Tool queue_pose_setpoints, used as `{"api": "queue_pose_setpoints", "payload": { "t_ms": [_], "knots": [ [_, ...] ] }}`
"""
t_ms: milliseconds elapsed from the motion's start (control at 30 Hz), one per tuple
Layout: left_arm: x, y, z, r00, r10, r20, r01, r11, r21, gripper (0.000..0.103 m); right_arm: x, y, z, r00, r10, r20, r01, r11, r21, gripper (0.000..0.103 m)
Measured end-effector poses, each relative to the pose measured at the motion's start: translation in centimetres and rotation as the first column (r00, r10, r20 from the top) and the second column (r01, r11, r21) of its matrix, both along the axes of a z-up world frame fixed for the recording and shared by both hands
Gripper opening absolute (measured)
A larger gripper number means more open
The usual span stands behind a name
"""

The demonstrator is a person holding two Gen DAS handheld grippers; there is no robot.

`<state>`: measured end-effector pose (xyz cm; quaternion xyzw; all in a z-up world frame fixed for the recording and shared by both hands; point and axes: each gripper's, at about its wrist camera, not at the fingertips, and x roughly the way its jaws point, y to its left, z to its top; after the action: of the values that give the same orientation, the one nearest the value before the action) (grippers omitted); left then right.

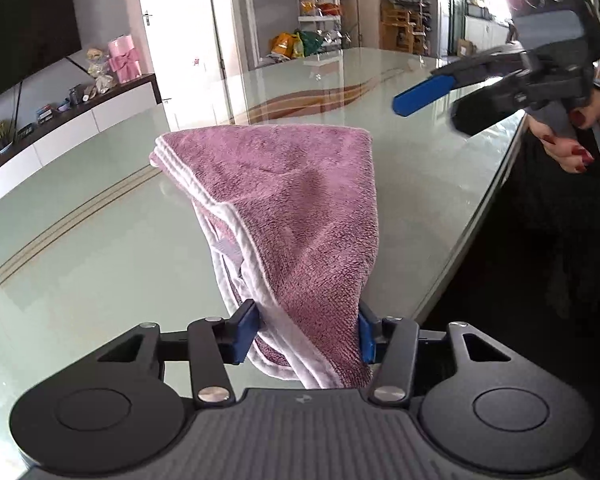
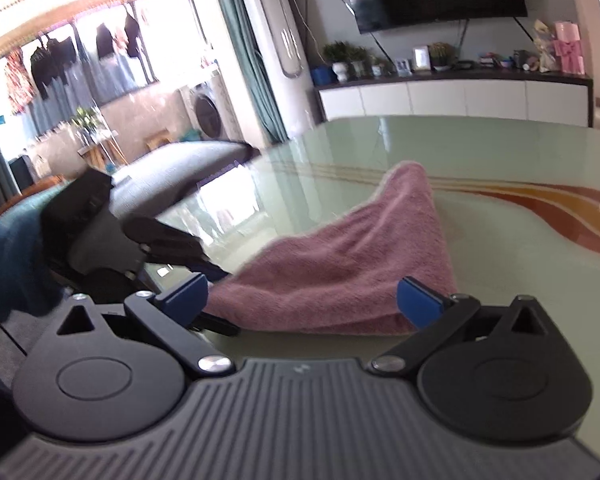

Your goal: Fold towel

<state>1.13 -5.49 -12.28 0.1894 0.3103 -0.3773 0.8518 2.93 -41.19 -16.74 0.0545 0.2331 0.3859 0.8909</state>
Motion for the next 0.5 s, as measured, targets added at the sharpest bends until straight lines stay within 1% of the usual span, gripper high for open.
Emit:
{"api": "queue_pose_setpoints", "payload": {
  "t_ms": [100,133,167,267,333,400,467,500],
  "knots": [
    [-0.3,0.0,0.0,0.999,0.039,-0.005,-0.039,0.999,0.007,0.068,-0.7,0.2,0.2,0.999,-0.025,0.038,0.025,1.0,0.002,0.103],
    [-0.6,0.0,0.0,0.999,0.048,-0.004,-0.048,0.999,0.016,0.076,-0.8,0.3,0.2,0.998,-0.032,0.051,0.032,0.999,-0.006,0.103],
    [-0.9,0.0,0.0,0.999,0.052,-0.004,-0.052,0.998,0.02,0.08,-1.0,0.5,0.3,0.997,-0.041,0.066,0.042,0.999,-0.015,0.103],
    [-1.0,0.0,-0.3,0.997,0.057,-0.049,-0.058,0.998,-0.014,0.08,-1.1,1.0,0.4,0.992,-0.086,0.094,0.09,0.995,-0.043,0.103],
    [-0.9,-0.2,-0.4,0.997,0.065,-0.052,-0.067,0.997,-0.032,0.079,-0.9,1.0,0.4,0.988,-0.125,0.095,0.131,0.99,-0.049,0.103],
    [-0.7,-0.3,-0.5,0.996,0.075,-0.049,-0.077,0.996,-0.048,0.074,-0.6,0.7,0.4,0.986,-0.144,0.084,0.148,0.988,-0.042,0.103],
    [-0.4,-0.1,-0.6,0.994,0.1,-0.04,-0.102,0.993,-0.063,0.054,-0.4,0.3,0.4,0.988,-0.138,0.068,0.14,0.99,-0.023,0.103],
    [-0.4,0.0,-0.5,0.994,0.106,-0.038,-0.108,0.992,-0.066,0.05,-0.4,0.1,0.4,0.988,-0.138,0.064,0.139,0.99,-0.014,0.103]
  ]
}}
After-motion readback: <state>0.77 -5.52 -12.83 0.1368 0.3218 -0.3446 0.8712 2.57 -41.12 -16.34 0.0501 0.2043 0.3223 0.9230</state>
